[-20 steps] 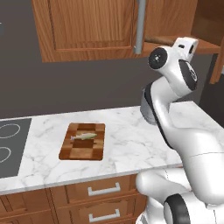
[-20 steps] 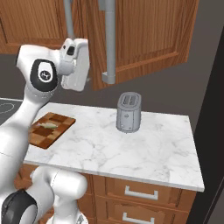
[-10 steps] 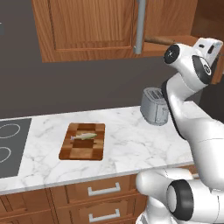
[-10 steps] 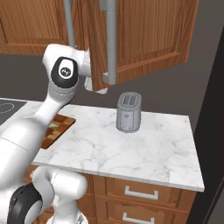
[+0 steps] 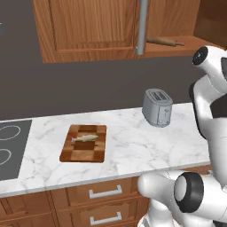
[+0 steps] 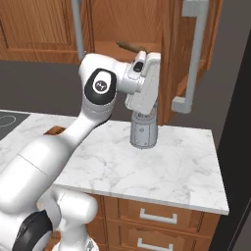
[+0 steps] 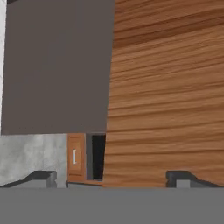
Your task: Open the cabinet, retrieve the rolling pin, and place it next to the meat on the cutting board to prepare for tenderizing.
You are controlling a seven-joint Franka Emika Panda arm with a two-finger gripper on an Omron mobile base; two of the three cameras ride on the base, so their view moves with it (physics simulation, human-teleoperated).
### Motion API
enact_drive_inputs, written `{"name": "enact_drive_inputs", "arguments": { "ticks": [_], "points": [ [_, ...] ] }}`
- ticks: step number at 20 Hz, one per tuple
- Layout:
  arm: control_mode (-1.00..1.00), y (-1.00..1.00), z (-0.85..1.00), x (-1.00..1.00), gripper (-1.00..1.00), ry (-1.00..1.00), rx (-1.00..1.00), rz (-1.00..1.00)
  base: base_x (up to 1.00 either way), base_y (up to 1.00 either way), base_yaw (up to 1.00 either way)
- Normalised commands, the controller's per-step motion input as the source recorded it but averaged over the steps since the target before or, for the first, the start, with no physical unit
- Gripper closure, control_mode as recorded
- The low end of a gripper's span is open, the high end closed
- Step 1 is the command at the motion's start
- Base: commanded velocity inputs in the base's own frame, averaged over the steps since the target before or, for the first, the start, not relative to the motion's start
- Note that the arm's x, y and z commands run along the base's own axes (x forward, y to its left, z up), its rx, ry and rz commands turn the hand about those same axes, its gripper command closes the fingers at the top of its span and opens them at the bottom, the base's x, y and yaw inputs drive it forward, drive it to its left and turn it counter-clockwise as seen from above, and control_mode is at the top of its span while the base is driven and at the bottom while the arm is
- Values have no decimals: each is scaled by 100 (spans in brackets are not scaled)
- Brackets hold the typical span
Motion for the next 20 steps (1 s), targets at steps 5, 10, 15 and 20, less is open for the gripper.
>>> {"name": "enact_drive_inputs", "arguments": {
  "ticks": [5,10,15,20],
  "points": [
    [-100,-59,-2,3,-100,0,0,-11,0,0,0],
    [-100,-50,-11,35,-100,1,0,-2,0,0,0],
    [-100,-58,-15,37,-100,5,0,0,0,0,0],
    [-100,2,-12,-23,-100,-4,0,0,0,0,0]
  ]
}}
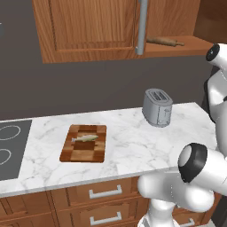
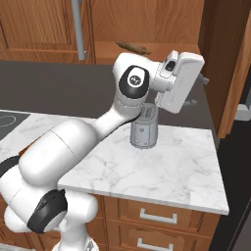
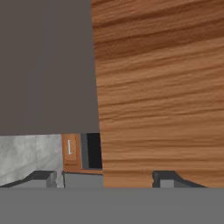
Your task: Open the cabinet, retrieve the rolling pin, and place it next to the meat on the cutting board to prepare for tenderizing.
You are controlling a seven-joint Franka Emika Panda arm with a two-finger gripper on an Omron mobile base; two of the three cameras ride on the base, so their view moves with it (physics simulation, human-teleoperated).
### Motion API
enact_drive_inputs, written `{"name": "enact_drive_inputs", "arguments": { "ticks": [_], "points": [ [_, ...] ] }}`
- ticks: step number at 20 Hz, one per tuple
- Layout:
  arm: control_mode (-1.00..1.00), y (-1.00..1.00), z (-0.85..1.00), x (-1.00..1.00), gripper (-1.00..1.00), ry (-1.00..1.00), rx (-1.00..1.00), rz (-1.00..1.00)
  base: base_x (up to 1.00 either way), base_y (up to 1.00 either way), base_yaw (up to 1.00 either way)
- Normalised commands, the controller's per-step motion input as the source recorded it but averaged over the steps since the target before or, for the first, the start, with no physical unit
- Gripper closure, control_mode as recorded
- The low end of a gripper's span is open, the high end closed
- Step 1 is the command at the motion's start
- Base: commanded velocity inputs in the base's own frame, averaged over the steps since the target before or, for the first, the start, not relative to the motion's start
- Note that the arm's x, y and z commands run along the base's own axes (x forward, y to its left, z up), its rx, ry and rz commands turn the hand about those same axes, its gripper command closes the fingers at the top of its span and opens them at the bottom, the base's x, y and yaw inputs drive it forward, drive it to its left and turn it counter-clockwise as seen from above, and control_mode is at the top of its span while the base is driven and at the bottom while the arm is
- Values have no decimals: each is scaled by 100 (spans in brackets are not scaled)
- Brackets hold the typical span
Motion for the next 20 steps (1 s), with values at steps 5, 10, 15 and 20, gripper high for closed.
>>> {"name": "enact_drive_inputs", "arguments": {
  "ticks": [5,10,15,20],
  "points": [
    [-100,76,-25,-58,-100,-7,-1,0,0,0,0],
    [-100,100,-26,-66,-100,-22,0,8,0,0,0],
    [-100,100,-27,-48,-100,-29,12,11,0,0,0],
    [-100,100,-2,-21,-100,-24,13,9,0,0,0]
  ]
}}
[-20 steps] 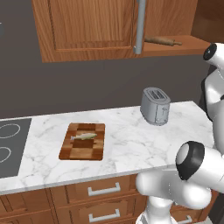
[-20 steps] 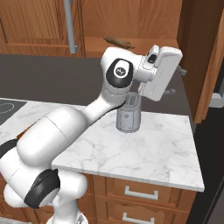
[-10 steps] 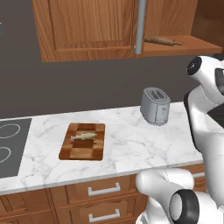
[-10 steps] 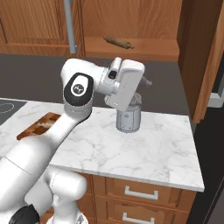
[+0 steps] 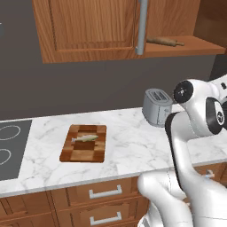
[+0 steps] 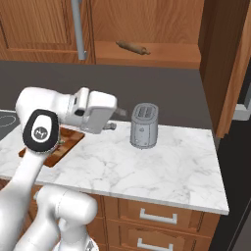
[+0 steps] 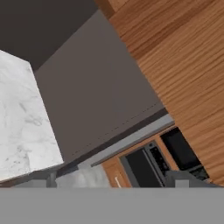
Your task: Open the cabinet, retrieve the rolling pin, and place it next to the meat on the cutting board to prepare for tenderizing.
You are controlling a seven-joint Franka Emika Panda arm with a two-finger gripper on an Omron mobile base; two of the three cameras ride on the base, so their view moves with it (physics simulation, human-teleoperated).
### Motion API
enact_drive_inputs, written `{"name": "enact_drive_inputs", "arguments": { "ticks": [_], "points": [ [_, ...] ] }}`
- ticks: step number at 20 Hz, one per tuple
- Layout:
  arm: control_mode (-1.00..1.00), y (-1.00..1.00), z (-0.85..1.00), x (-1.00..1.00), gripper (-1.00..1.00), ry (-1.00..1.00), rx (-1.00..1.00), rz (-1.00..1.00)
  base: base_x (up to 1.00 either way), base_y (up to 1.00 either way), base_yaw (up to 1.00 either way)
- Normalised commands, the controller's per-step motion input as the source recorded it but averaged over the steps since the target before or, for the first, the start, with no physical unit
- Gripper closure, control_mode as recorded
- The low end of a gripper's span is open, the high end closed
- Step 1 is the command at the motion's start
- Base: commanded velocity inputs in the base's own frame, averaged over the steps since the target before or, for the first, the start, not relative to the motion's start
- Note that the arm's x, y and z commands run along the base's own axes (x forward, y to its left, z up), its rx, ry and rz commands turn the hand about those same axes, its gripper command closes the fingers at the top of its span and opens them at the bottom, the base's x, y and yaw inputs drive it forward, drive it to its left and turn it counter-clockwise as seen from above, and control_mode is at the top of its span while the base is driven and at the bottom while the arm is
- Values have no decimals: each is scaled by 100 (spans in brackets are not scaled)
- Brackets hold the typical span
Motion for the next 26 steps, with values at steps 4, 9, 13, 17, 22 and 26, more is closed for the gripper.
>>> {"name": "enact_drive_inputs", "arguments": {
  "ticks": [4,9,13,17,22,26],
  "points": [
    [-100,100,0,-8,-100,-21,17,10,0,0,0],
    [-100,91,16,-27,-100,-24,18,10,0,0,0],
    [-100,93,28,-29,-100,-17,17,8,0,0,0],
    [-100,80,43,-6,-100,-12,18,8,0,0,0],
    [-100,17,58,28,-100,-18,18,13,0,0,0],
    [-100,0,56,42,-100,-22,16,16,0,0,0]
  ]
}}
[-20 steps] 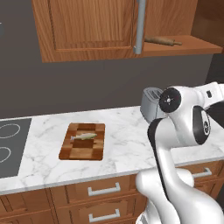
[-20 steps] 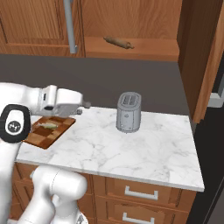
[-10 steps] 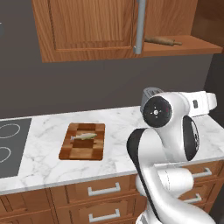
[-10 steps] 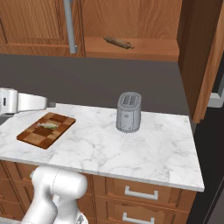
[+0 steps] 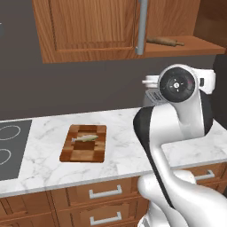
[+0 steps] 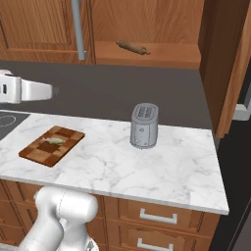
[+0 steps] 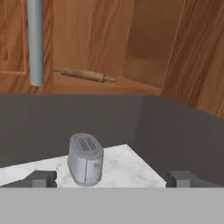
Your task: Open the cabinet, retrieve the rolling pin, and place it next to the meat on the cutting board to prepare for tenderizing.
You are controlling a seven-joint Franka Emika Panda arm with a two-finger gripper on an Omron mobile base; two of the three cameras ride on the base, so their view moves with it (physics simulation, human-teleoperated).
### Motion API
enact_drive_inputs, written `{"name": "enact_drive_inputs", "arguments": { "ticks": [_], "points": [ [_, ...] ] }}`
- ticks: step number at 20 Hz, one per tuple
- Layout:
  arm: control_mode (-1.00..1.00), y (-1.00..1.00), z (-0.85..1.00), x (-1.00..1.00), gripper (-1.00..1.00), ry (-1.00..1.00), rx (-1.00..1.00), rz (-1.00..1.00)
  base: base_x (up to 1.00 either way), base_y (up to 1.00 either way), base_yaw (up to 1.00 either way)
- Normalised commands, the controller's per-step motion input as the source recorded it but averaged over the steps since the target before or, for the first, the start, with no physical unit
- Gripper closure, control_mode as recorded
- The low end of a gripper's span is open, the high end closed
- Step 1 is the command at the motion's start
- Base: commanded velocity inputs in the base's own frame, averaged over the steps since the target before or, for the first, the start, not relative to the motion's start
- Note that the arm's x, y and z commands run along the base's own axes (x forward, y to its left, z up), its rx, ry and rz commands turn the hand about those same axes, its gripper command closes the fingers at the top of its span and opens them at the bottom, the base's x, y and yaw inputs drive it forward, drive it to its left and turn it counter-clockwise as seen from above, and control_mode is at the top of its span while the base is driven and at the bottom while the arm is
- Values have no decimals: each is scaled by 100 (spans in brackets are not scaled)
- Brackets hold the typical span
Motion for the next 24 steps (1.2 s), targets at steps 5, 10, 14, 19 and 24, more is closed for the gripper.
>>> {"name": "enact_drive_inputs", "arguments": {
  "ticks": [5,10,14,19,24],
  "points": [
    [-100,0,37,34,-100,-24,13,13,0,0,0],
    [-100,0,33,26,-100,-25,7,5,0,0,0],
    [-100,0,15,24,-100,-29,7,4,0,0,0],
    [-100,1,5,28,-100,-26,3,5,0,0,0],
    [-100,2,0,32,-100,-16,-1,10,0,0,0]
  ]
}}
